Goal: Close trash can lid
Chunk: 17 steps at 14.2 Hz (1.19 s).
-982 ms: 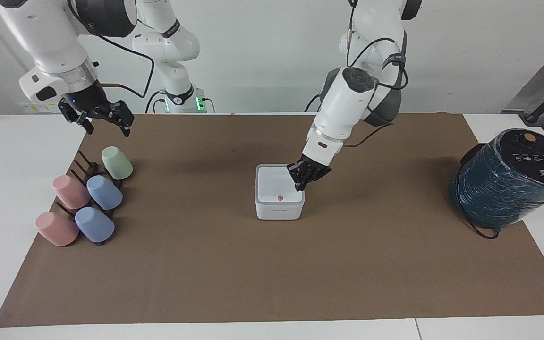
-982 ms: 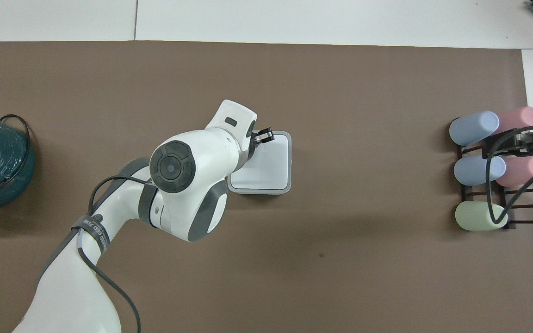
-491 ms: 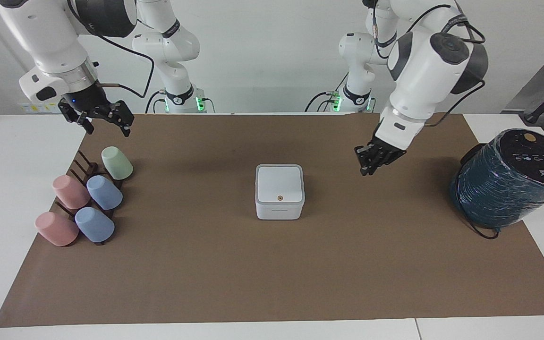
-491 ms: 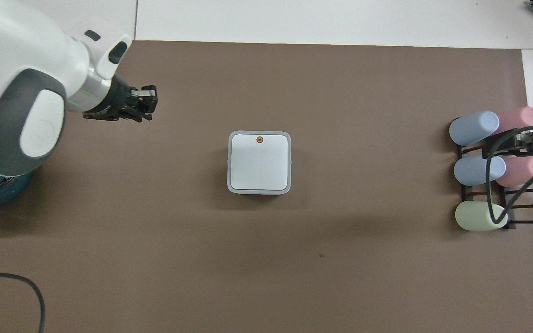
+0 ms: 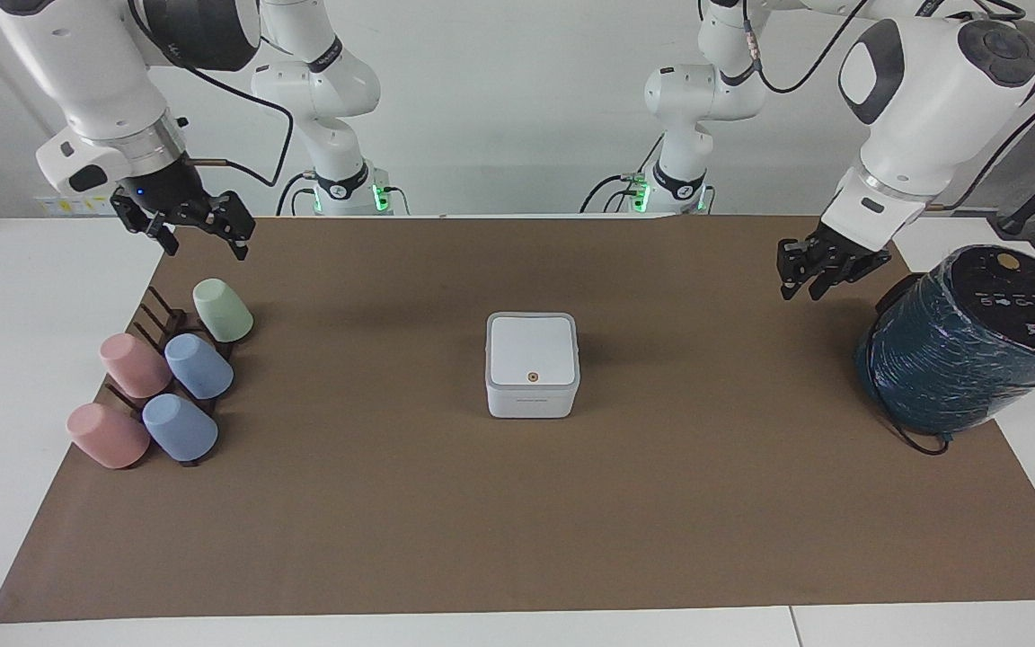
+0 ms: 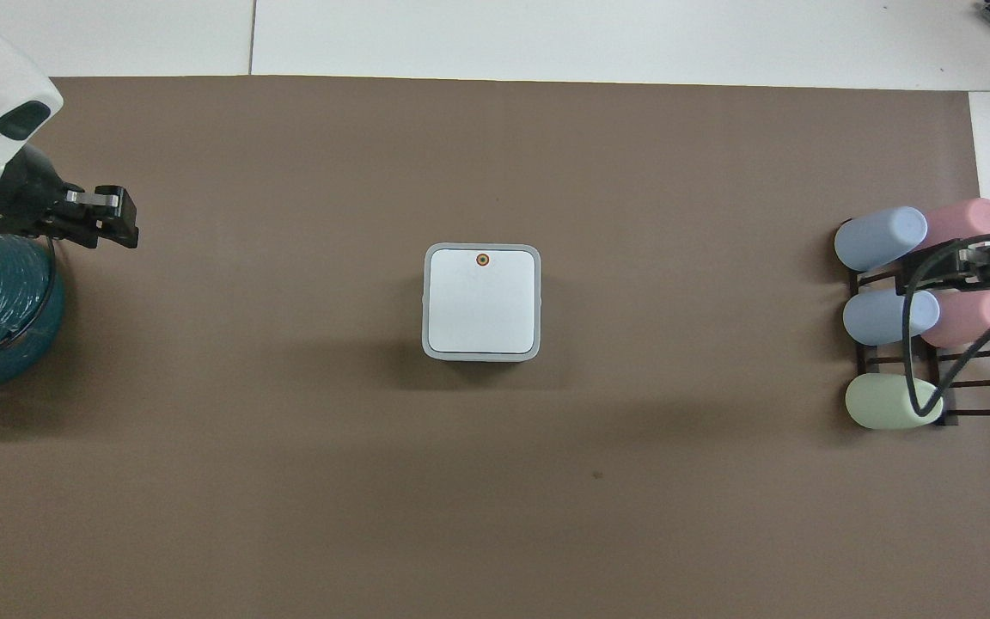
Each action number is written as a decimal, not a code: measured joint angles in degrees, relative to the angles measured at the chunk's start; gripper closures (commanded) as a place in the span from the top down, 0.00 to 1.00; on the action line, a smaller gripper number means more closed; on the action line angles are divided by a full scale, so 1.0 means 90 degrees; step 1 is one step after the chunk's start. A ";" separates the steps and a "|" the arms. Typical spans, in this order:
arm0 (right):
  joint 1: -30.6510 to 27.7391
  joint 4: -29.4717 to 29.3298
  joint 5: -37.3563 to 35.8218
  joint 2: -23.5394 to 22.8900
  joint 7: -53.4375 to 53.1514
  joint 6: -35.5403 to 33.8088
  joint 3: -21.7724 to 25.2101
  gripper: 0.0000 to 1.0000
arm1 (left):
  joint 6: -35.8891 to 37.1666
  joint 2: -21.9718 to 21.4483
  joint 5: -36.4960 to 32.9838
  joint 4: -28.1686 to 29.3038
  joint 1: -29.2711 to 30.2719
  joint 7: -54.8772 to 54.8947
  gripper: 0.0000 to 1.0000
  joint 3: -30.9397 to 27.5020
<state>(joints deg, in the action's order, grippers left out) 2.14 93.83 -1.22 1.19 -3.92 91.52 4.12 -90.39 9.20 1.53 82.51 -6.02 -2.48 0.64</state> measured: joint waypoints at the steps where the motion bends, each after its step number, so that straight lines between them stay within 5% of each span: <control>1: 0.0000 0.0000 0.0000 0.0000 0.0000 0.0000 0.0000 1.00 | 0.0027 -0.0008 -0.0015 0.0001 0.0011 0.0012 0.74 0.0000; 2: 0.0000 0.0000 0.0000 0.0000 0.0000 0.0000 0.0000 1.00 | 0.0064 -0.0029 -0.0019 0.0006 0.0036 0.0016 0.99 0.0002; 17: 0.0000 0.0000 0.0000 0.0000 0.0000 0.0000 0.0000 1.00 | -0.0267 -0.0174 -0.0116 0.0044 0.0153 0.0538 1.00 -0.0002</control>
<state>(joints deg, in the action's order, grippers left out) 2.14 93.83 -1.22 1.19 -3.92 91.52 4.12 -92.79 7.64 0.48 82.91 -4.64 2.37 0.63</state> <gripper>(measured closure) 0.000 0.000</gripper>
